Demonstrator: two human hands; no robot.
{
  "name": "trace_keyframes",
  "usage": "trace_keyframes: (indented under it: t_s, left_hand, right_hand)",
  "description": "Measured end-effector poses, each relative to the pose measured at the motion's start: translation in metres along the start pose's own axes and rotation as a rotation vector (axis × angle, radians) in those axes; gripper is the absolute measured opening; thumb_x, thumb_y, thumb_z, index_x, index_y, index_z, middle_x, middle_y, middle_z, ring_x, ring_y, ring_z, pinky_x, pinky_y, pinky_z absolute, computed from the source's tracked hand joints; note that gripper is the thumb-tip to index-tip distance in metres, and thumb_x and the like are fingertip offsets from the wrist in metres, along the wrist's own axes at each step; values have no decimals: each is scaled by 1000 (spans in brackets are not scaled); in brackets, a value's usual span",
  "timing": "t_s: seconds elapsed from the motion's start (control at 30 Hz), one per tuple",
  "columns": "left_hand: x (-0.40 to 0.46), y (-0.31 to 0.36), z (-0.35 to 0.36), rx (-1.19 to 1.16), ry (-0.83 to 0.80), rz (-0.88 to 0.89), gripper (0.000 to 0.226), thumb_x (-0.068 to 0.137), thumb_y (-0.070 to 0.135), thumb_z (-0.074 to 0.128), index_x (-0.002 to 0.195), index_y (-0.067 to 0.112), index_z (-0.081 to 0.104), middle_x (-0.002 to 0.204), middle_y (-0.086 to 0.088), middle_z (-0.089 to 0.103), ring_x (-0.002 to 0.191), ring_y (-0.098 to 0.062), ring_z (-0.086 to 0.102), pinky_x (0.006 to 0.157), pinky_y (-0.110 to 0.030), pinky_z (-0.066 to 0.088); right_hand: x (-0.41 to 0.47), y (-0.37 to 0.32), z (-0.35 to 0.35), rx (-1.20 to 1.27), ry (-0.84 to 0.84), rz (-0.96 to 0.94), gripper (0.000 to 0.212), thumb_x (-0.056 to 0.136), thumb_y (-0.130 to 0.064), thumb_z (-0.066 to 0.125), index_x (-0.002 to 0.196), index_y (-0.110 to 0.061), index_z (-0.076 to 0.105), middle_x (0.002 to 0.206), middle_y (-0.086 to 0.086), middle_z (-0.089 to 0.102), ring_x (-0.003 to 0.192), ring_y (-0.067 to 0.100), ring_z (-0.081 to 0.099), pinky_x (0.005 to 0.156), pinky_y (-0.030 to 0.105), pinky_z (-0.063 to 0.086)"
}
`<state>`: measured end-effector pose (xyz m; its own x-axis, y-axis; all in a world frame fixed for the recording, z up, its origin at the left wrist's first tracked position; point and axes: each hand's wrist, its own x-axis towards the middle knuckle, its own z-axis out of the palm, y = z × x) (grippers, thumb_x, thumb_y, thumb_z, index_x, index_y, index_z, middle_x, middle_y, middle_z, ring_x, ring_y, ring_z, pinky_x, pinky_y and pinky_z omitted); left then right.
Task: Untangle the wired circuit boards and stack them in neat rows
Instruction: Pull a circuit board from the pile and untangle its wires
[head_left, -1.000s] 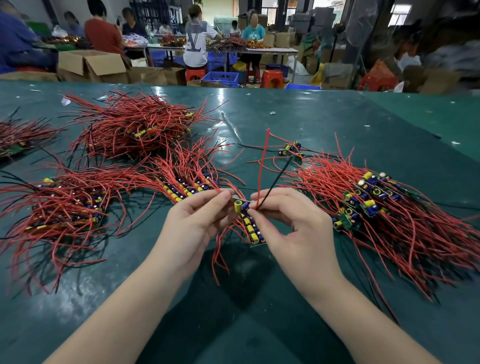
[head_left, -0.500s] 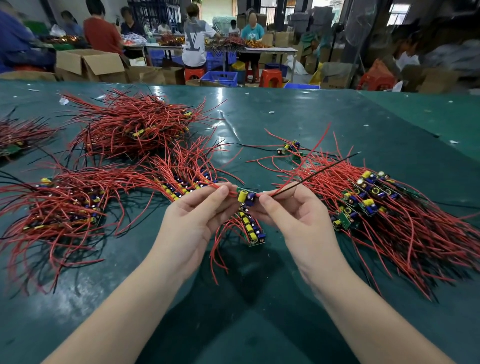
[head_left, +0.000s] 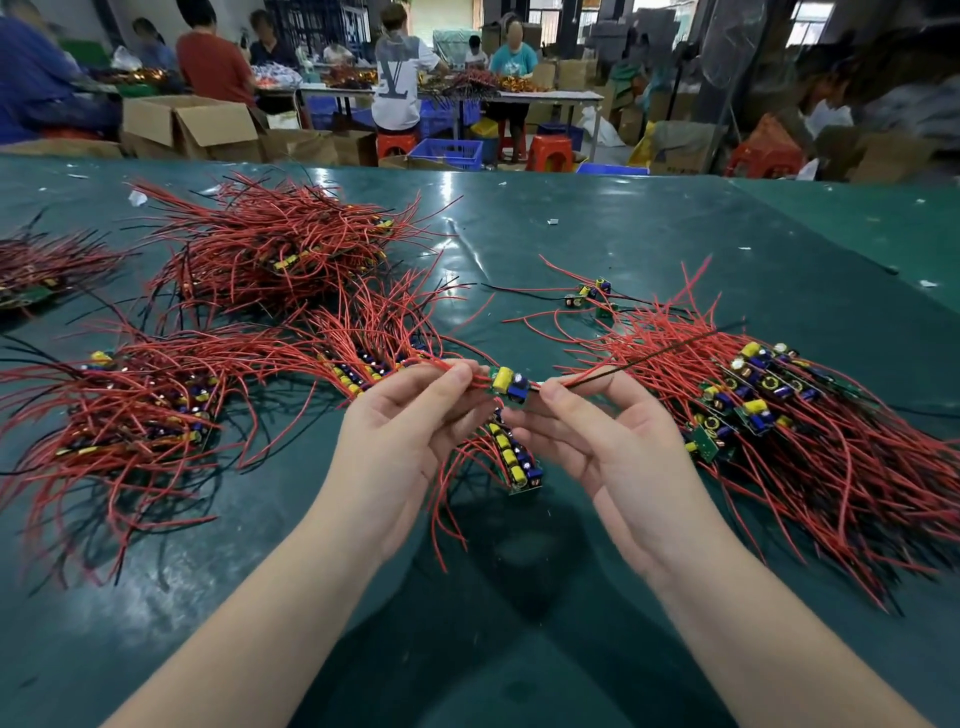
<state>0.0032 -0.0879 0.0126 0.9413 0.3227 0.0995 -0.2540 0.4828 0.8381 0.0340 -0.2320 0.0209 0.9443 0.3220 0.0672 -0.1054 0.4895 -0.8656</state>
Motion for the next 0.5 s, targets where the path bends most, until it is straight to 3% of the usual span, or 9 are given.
trace_keyframes:
  t_s: [0.13,0.23,0.37,0.43,0.5]
  left_hand:
    - [-2,-4,-2,102,-47,-55,7,84,12,59,89,8,61,84,-8,71,75,-15,69,70,-25,57]
    - [-3,-6,-3,149,-44,-26,21,75,16,64,91,4,69,86,-13,71,80,-19,69,74,-27,58]
    - [-3,-6,-4,249,-35,45,16,75,15,65,86,10,77,89,-15,74,83,-22,71,74,-26,58]
    - [-3,-6,-4,260,-35,65,15,80,10,63,88,9,76,86,-16,74,80,-22,72,72,-25,58]
    - [-2,-7,-4,251,-38,65,16,86,4,59,91,7,74,83,-14,75,77,-21,72,70,-25,58]
  right_hand:
    - [-2,2,-3,-193,-26,-64,15,89,6,58,88,-8,55,83,19,74,75,33,73,65,28,58]
    - [-1,3,-7,-257,-16,-84,16,88,8,60,89,-8,55,81,18,74,75,31,74,66,30,59]
    - [1,2,-11,-213,13,-89,21,81,11,64,80,-9,57,80,14,74,72,25,72,69,32,60]
    - [1,2,-12,-185,-3,-67,21,75,6,70,81,-10,57,80,12,74,74,24,72,68,31,60]
    - [-1,2,-11,-213,-45,-19,25,66,-12,76,86,-10,61,81,9,74,77,23,72,66,28,58]
